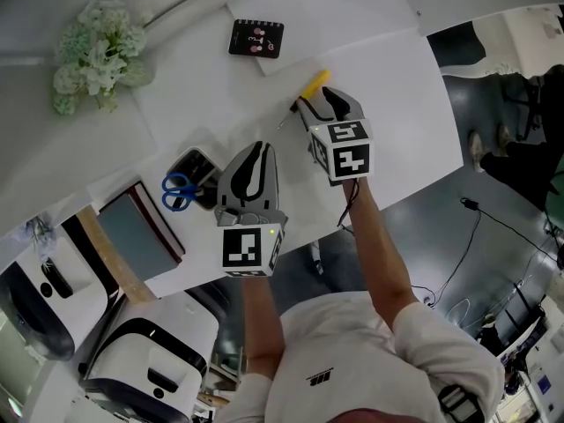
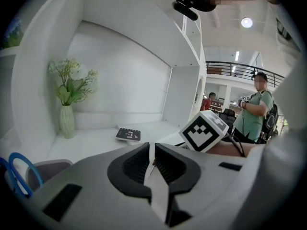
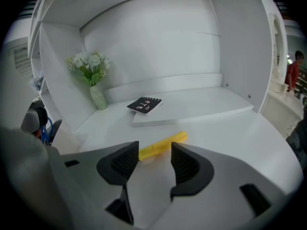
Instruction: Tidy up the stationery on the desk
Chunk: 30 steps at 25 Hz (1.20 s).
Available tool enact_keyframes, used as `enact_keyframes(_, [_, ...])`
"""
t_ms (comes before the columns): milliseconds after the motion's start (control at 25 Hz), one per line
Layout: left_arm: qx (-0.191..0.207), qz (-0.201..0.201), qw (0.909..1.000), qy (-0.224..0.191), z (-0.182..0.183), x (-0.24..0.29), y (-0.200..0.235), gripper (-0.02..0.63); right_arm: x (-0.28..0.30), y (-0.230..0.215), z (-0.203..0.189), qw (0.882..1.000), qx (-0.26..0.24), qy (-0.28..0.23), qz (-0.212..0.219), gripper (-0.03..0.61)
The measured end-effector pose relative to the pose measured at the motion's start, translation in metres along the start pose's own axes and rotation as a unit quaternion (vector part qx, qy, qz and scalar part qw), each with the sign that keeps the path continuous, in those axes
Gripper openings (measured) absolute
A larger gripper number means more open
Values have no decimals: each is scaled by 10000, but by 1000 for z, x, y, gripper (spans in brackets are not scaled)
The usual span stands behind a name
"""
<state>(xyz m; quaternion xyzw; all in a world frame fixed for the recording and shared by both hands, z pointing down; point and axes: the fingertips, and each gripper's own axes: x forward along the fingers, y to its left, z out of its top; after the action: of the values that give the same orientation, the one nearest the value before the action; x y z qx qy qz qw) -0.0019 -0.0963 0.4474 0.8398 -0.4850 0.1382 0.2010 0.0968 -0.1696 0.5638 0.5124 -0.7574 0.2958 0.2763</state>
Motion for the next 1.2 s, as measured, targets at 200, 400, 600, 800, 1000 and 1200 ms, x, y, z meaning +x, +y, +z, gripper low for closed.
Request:
enact_keyframes(200, [-19, 64, 10000, -5, 3, -2, 5, 0, 9, -1, 1, 9994, 323, 98, -112, 261])
enact_keyframes(400, [-51, 96, 9999, -5, 4, -1, 8, 0, 24, 8, 6, 9982, 573, 177, -77, 288])
enact_keyframes(600, [-5, 139, 9999, 12, 7, 1, 12, 0, 28, 8, 1, 9975, -104, 525, -463, 254])
enact_keyframes(800, [-15, 164, 9999, -10, 8, -1, 15, 0, 23, 10, -3, 9971, -394, 546, -343, 169])
enact_keyframes(1000, [-33, 181, 9998, -46, 9, -5, 17, 0, 18, 4, -7, 9967, -481, 564, -334, 120])
enact_keyframes(1200, [-67, 220, 9997, -96, 11, -16, 20, 0, 9, 5, -14, 9969, -546, 518, -207, 72])
